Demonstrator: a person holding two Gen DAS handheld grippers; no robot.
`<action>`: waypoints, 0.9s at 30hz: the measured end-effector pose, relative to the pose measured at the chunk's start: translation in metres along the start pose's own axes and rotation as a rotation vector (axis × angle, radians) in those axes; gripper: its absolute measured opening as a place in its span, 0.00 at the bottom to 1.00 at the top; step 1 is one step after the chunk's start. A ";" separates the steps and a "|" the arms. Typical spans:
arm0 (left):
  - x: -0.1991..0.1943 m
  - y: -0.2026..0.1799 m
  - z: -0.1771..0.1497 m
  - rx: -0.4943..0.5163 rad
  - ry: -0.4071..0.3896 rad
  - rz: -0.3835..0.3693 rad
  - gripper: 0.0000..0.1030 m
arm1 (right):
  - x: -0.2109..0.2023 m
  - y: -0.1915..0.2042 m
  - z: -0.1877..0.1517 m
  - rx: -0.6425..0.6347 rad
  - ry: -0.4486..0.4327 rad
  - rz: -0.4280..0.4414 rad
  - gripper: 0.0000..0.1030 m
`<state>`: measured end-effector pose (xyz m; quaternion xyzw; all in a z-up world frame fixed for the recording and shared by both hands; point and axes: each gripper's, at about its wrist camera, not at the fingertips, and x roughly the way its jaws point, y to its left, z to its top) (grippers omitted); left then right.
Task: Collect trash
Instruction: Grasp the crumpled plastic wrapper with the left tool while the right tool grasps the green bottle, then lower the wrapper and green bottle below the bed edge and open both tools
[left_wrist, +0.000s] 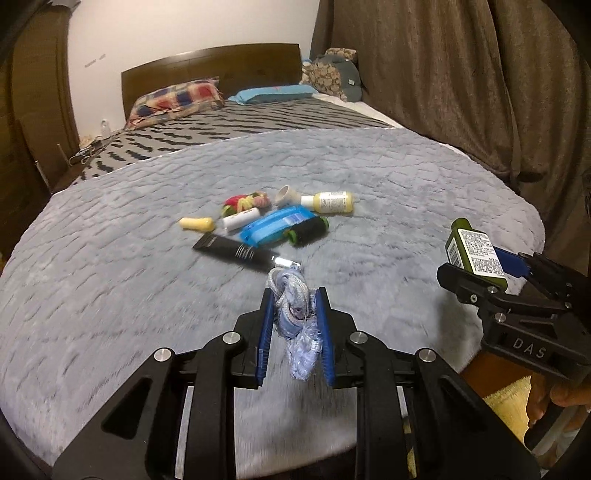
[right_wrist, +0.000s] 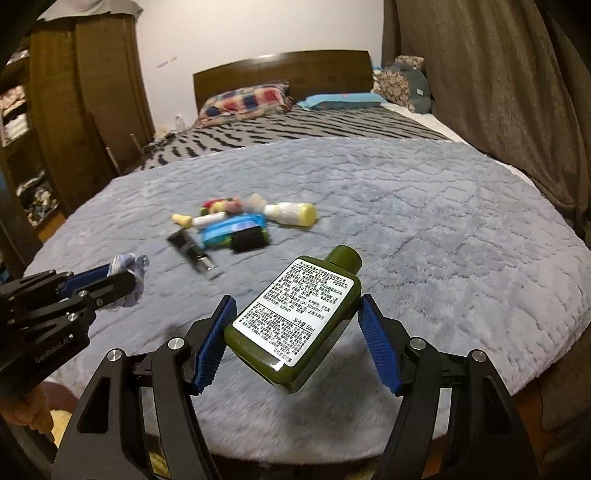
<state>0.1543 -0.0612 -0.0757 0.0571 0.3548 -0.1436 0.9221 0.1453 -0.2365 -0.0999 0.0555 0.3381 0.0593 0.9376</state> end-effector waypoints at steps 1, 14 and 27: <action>-0.006 0.001 -0.004 -0.003 -0.003 0.001 0.20 | -0.008 0.003 -0.004 -0.006 -0.005 0.007 0.67; -0.065 0.006 -0.082 -0.054 0.002 -0.040 0.20 | -0.062 0.024 -0.064 -0.039 0.014 0.080 0.67; -0.039 -0.002 -0.152 -0.069 0.154 -0.071 0.21 | -0.042 0.030 -0.127 -0.041 0.187 0.117 0.67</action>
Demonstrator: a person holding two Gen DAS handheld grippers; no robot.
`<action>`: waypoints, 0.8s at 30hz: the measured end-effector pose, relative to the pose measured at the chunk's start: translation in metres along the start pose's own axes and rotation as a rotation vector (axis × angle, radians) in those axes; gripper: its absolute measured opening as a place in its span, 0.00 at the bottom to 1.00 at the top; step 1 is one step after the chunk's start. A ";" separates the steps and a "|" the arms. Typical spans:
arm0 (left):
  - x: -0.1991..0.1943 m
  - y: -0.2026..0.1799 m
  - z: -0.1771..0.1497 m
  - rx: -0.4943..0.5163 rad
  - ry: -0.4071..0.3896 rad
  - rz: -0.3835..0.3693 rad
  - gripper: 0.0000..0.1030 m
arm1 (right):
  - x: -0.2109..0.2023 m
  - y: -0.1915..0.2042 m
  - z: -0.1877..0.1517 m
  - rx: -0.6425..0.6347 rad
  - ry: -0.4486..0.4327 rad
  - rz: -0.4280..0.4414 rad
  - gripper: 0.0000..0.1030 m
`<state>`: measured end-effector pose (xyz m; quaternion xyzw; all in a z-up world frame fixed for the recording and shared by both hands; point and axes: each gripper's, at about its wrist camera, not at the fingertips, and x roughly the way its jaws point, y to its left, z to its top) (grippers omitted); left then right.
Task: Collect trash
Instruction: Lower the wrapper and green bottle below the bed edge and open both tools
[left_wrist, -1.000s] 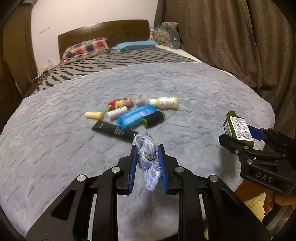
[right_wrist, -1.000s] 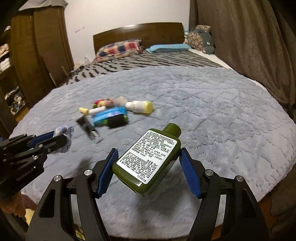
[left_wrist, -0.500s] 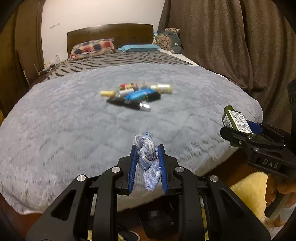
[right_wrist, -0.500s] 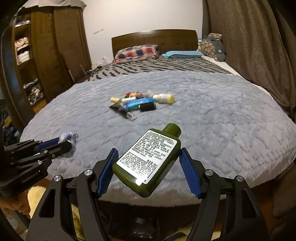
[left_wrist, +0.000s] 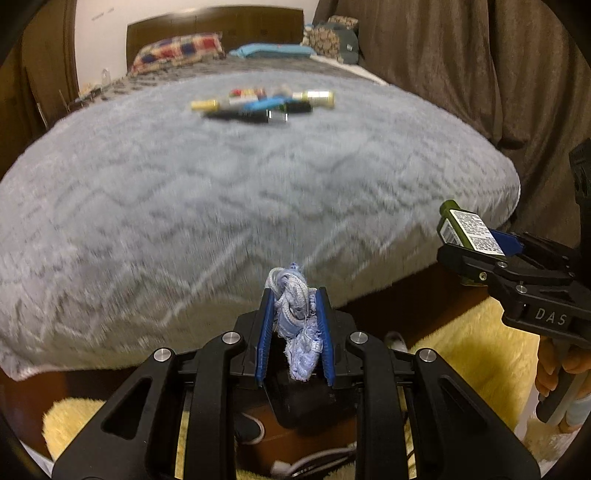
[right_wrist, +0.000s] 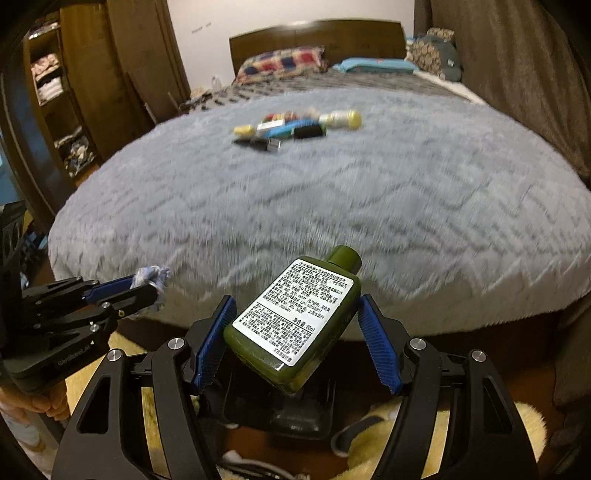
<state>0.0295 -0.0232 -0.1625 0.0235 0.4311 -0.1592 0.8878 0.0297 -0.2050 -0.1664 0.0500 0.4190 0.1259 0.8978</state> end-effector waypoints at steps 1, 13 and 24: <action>0.007 0.001 -0.006 -0.003 0.022 0.001 0.21 | 0.004 0.000 -0.003 -0.001 0.013 0.002 0.67; 0.068 0.007 -0.051 -0.030 0.207 -0.041 0.21 | 0.061 -0.002 -0.036 0.013 0.179 0.001 0.67; 0.110 0.013 -0.081 -0.059 0.337 -0.082 0.21 | 0.105 -0.002 -0.064 0.046 0.316 0.025 0.67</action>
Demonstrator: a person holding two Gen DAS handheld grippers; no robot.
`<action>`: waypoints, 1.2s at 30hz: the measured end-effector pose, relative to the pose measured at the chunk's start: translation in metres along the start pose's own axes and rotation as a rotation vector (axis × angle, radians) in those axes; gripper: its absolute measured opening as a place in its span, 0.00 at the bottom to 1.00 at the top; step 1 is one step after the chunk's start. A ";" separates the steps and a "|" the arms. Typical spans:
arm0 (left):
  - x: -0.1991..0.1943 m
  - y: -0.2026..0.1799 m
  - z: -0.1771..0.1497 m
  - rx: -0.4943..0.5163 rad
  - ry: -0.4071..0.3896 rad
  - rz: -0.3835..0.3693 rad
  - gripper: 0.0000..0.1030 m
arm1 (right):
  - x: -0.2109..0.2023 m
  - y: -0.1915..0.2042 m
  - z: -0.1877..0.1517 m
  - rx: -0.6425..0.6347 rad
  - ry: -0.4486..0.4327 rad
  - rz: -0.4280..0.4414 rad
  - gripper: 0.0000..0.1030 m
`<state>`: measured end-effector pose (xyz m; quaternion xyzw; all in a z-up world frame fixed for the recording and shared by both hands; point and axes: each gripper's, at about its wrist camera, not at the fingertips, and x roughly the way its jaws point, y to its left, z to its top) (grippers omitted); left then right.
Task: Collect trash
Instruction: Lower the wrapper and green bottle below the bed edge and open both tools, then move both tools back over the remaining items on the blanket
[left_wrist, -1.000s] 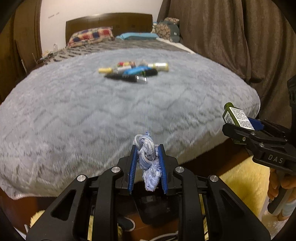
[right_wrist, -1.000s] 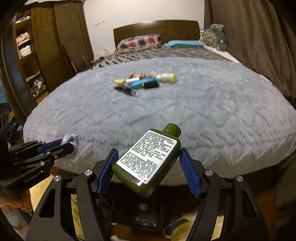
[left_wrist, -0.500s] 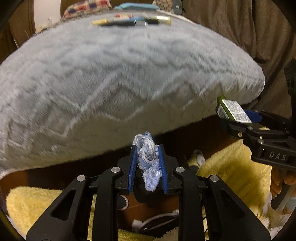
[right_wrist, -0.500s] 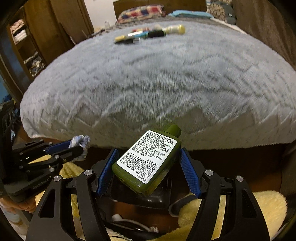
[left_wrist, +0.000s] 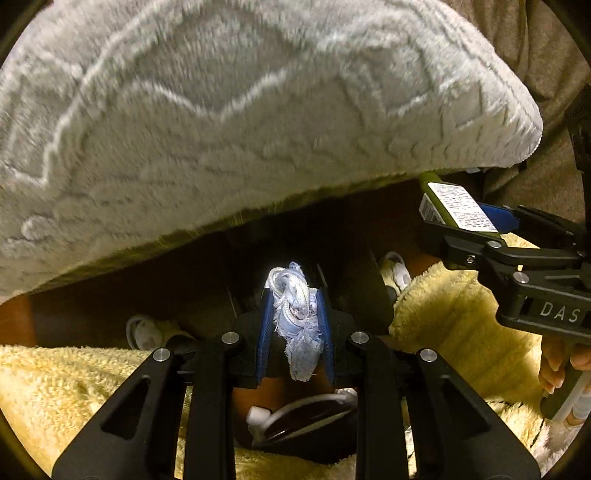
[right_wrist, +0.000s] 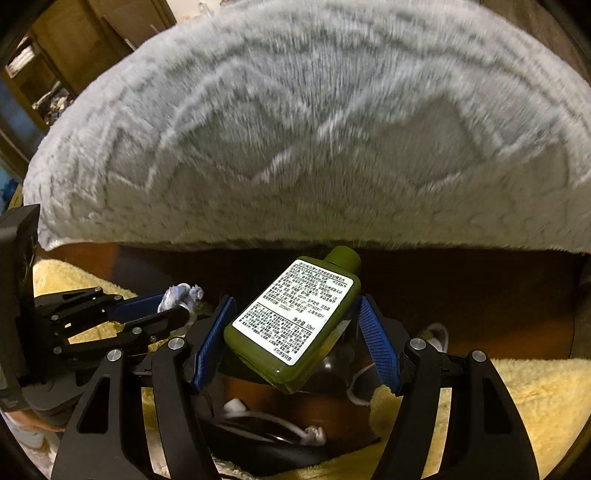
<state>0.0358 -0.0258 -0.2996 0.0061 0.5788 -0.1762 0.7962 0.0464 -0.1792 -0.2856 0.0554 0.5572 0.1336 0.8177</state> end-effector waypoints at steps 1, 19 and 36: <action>0.003 0.001 0.000 0.000 0.007 -0.002 0.22 | 0.004 0.000 0.000 0.007 0.010 0.006 0.67; 0.001 0.008 0.001 -0.015 0.007 0.027 0.55 | -0.011 -0.025 0.019 0.087 -0.031 0.021 0.74; -0.108 0.016 0.063 -0.031 -0.280 0.136 0.75 | -0.111 -0.039 0.066 0.049 -0.279 -0.077 0.82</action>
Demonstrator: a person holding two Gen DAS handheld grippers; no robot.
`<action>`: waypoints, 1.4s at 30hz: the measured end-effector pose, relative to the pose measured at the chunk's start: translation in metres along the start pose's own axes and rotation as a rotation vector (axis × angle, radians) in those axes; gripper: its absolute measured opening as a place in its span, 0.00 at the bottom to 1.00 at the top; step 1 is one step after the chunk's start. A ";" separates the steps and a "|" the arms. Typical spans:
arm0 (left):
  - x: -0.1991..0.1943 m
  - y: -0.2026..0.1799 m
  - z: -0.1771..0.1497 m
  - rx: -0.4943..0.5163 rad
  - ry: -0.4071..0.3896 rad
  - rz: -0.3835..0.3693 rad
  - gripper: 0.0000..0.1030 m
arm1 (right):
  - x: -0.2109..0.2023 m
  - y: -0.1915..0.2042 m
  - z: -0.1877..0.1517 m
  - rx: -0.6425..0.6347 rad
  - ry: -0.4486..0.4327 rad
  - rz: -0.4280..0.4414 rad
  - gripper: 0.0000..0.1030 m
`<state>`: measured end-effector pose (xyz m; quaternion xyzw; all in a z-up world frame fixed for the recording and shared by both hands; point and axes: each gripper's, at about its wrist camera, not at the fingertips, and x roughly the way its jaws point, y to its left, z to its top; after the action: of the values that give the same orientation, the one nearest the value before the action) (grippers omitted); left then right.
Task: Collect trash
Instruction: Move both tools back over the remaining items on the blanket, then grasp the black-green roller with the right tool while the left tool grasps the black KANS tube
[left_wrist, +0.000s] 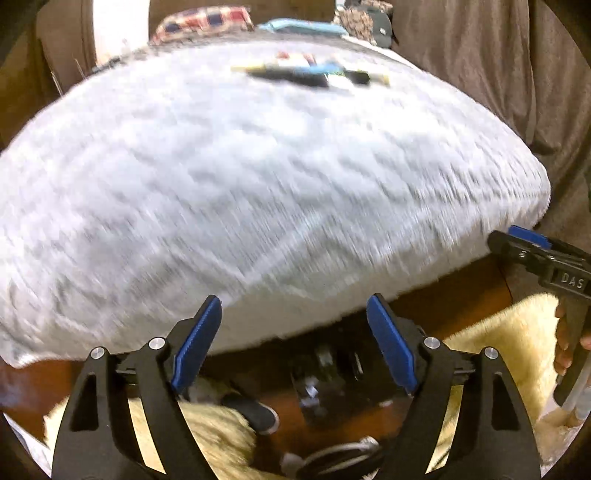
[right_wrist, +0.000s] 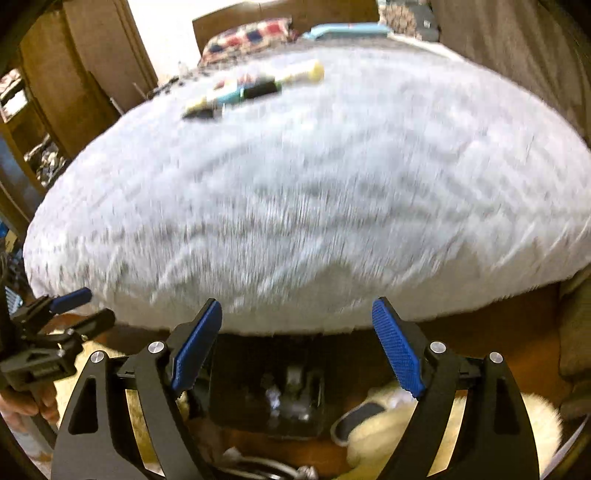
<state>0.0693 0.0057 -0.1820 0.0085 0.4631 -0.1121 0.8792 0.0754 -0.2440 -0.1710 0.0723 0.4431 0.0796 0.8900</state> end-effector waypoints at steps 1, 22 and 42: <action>-0.003 0.002 0.010 -0.001 -0.017 0.015 0.75 | -0.003 0.000 0.007 -0.009 -0.012 -0.005 0.82; 0.042 0.019 0.114 0.031 -0.072 0.059 0.82 | 0.096 0.050 0.150 -0.085 -0.078 0.015 0.76; 0.072 0.017 0.157 0.026 -0.073 0.060 0.85 | 0.165 0.061 0.200 -0.109 -0.014 0.009 0.69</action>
<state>0.2400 -0.0103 -0.1529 0.0298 0.4287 -0.0921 0.8983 0.3285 -0.1619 -0.1675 0.0262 0.4314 0.1073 0.8954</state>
